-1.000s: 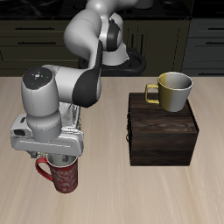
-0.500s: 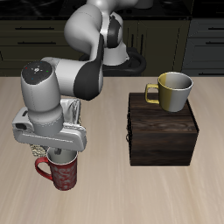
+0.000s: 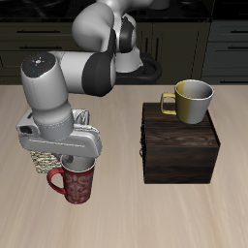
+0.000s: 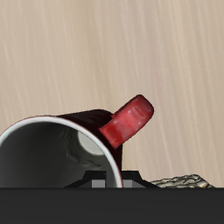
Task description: Place the red mug in the basket
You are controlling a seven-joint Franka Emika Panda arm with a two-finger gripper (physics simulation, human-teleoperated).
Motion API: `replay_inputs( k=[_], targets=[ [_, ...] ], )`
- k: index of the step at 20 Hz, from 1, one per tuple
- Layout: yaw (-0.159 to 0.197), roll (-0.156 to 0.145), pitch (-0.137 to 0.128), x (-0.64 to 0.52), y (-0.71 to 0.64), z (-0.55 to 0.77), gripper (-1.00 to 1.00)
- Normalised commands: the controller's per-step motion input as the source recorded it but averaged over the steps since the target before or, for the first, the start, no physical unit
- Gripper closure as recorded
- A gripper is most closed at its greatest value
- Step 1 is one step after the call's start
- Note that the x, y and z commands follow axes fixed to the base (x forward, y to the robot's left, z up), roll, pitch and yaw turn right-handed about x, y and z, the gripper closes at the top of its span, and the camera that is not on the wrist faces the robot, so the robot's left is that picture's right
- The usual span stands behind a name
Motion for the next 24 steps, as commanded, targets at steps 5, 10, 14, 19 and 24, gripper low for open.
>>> replay_inputs(
  k=[5, 10, 14, 19, 24],
  targets=[
    [0.066, -0.017, -0.044, -0.09, 0.17, 0.36, 1.00],
    [0.058, -0.015, -0.062, -0.10, 0.06, 0.48, 1.00],
    [0.043, -0.021, -0.072, -0.21, 0.01, 0.60, 1.00],
    [0.012, -0.015, -0.055, -0.24, -0.01, 0.46, 1.00],
    [0.020, -0.011, -0.058, -0.22, 0.01, 0.33, 1.00]
  ],
)
